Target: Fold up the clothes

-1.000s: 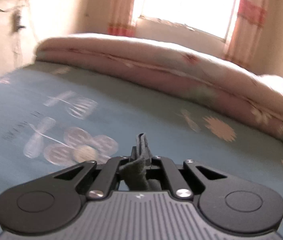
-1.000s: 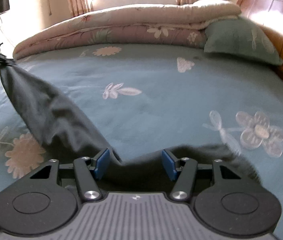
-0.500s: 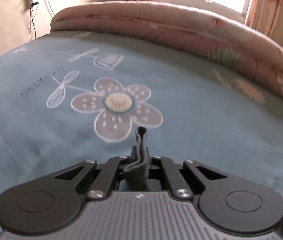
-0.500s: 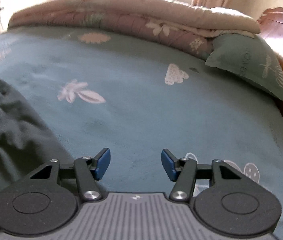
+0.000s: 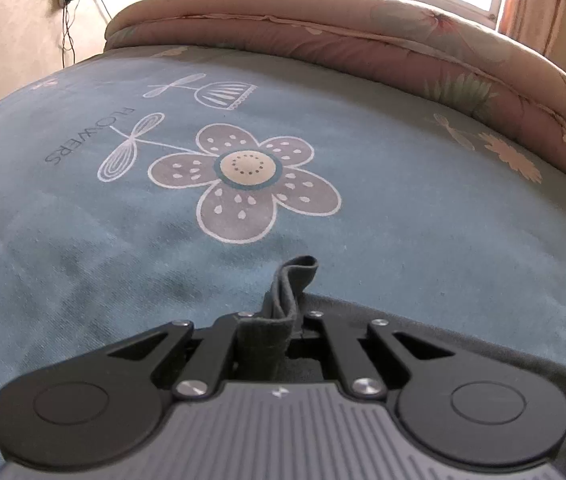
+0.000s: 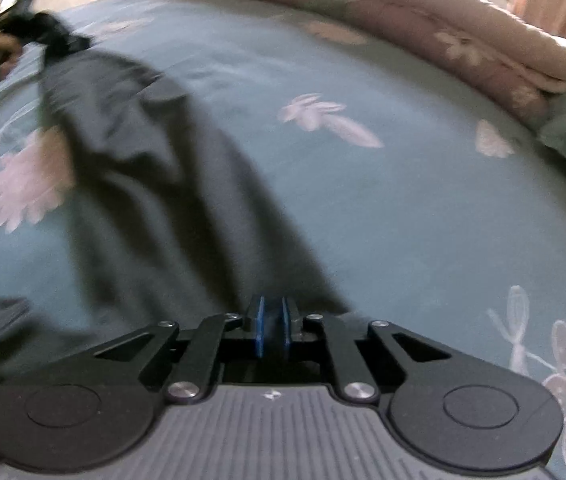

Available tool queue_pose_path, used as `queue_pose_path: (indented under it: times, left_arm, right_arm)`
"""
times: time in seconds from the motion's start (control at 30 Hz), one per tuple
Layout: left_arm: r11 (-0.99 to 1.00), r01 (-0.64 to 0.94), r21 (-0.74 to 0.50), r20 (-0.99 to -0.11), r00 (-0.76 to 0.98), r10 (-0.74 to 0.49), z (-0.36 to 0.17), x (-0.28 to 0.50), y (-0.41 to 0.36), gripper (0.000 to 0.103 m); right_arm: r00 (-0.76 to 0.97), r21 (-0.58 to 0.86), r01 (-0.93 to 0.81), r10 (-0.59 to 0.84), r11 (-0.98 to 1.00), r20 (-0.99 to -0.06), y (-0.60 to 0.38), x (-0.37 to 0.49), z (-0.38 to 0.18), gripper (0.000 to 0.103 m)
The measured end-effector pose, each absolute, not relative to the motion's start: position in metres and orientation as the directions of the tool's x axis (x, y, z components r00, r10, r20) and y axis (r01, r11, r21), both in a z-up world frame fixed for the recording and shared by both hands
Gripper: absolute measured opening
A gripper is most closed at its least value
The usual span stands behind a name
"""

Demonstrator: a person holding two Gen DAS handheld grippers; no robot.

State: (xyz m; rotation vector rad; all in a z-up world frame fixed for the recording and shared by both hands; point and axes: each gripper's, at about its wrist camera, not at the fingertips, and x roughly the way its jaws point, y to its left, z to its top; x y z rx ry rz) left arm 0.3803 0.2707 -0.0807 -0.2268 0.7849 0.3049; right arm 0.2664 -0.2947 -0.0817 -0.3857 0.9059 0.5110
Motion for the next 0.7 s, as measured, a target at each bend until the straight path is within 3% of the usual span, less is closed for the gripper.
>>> queue_pose_path:
  times: [0.1,0.23,0.47,0.7]
  left_arm:
    - [0.935,-0.347,-0.078,-0.723,0.665,0.187,-0.081,0.380,0.269,0.003]
    - [0.932,-0.353,-0.082,-0.724,0.664,0.187,-0.082,0.380,0.269,0.003]
    - [0.929,-0.360,-0.090,-0.724,0.664,0.187,-0.085,0.379,0.269,0.004]
    - [0.932,-0.354,-0.080,-0.722,0.665,0.191,-0.087,0.380,0.268,0.004]
  right_arm:
    - [0.503,-0.106,-0.599,0.270,0.794,-0.821,-0.296,0.265,-0.073,0.015]
    - [0.616,-0.135,-0.525,0.266,0.840,-0.742,-0.323,0.287,-0.047,0.021]
    - [0.613,-0.150,-0.471,0.200,0.869,-0.764,-0.342,0.306,-0.071,0.023]
    - [0.582,-0.208,-0.538,0.181,0.817,-0.793,-0.326,0.277,-0.085,0.023]
